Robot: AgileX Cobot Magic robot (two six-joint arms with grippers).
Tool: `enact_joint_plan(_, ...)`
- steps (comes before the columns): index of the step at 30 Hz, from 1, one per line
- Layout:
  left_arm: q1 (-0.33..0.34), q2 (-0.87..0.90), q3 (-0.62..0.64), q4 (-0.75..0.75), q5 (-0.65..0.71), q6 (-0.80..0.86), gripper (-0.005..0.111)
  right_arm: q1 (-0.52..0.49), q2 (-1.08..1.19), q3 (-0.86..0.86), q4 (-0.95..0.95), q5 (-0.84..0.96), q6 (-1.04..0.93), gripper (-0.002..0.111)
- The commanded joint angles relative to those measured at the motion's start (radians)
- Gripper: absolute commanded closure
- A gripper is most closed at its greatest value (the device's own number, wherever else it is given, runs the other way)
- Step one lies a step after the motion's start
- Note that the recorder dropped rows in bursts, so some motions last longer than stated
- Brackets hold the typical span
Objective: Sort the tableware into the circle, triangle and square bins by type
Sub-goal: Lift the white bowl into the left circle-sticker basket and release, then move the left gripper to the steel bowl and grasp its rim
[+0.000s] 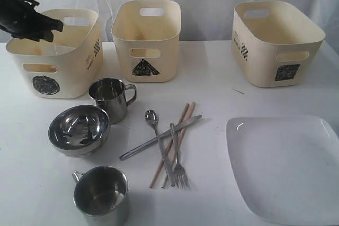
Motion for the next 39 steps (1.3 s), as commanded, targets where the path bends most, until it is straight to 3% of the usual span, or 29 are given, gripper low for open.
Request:
enact_joint_plan(1, -0.002, -0.092, -0.005, -0.025, 0.048, 0.024, 0.065, 0.003, -0.006, 0.005, 0.002, -0.006, 0.006, 0.108)
enact_joint_plan(5, -0.002, -0.161, -0.003, -0.041, 0.115, 0.041, 0.065, 0.003, -0.006, 0.005, 0.002, -0.006, 0.006, 0.108)
enact_joint_plan(9, -0.002, -0.252, 0.080, -0.166, 0.140, 0.158, 0.066, 0.003, -0.006, 0.005, 0.002, -0.006, 0.006, 0.108)
enact_joint_plan(13, -0.002, -0.372, 0.258, -0.246, 0.137, 0.232, 0.069, 0.003, -0.006, 0.005, 0.002, -0.006, 0.006, 0.108)
enact_joint_plan(24, -0.002, -0.751, 0.824, -0.373, -0.031, 0.338, 0.067, 0.003, -0.006, 0.005, 0.002, -0.006, 0.008, 0.108)
enact_joint_plan(31, -0.024, -0.758, 0.993, -0.443, -0.057, 0.336, 0.040, 0.003, -0.006, 0.005, 0.000, -0.006, 0.008, 0.108)
enact_joint_plan(39, -0.124, -0.667, 1.043, -0.453, -0.175, 0.333, 0.040, 0.003, -0.006, 0.005, 0.002, -0.006, 0.008, 0.108)
